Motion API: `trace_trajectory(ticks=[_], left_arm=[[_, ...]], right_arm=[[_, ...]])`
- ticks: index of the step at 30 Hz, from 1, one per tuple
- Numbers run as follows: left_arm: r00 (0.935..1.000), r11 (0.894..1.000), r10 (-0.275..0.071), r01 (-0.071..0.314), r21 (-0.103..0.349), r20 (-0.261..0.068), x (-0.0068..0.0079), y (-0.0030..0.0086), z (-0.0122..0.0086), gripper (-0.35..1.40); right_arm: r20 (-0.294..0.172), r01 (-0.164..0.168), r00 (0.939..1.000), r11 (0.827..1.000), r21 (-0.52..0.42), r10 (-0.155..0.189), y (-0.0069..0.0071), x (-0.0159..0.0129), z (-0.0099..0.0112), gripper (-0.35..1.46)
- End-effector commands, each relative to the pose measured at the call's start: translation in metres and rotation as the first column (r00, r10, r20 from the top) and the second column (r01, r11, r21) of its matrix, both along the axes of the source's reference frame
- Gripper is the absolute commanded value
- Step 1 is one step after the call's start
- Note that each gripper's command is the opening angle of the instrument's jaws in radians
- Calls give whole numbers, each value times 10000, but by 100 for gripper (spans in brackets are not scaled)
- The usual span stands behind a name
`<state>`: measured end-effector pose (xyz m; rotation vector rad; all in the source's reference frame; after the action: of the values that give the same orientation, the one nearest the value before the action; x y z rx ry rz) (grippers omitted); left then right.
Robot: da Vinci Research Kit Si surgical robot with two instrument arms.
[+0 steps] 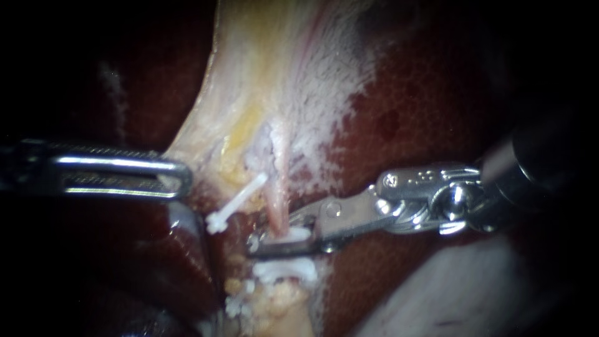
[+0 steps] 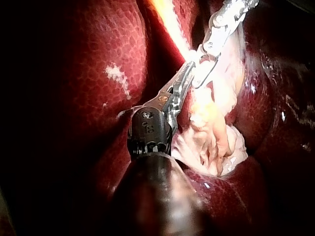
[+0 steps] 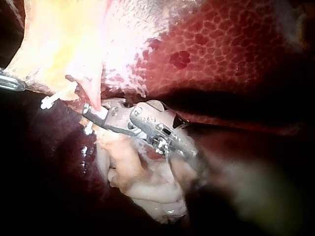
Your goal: Going back third clip right tube
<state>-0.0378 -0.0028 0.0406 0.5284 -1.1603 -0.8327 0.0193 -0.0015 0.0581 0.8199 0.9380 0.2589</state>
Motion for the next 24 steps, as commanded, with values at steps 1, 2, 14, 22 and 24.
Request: trace_trajectory(ticks=[1,2,14,22,24], left_arm=[[10000,10000,-3,3,-1,-2,0,0,0,-35],[10000,10000,-3,3,-1,-2,0,0,0,-35],[10000,10000,-3,3,-3,-3,0,0,0,-35],[10000,10000,-5,5,-5,-5,0,0,1,-35],[10000,10000,-5,5,-6,-5,0,-1,1,-35]], right_arm=[[-5,2,10000,10000,-4,-2,0,0,0,-35],[-8,8,10000,10000,-4,-8,0,-1,-1,-35],[-261,151,9995,9987,-489,-164,2,1,-4,-3],[-1138,296,9915,9599,-2789,-636,10,5,3,48],[-1213,316,9901,9539,-2986,-708,12,4,5,51]])
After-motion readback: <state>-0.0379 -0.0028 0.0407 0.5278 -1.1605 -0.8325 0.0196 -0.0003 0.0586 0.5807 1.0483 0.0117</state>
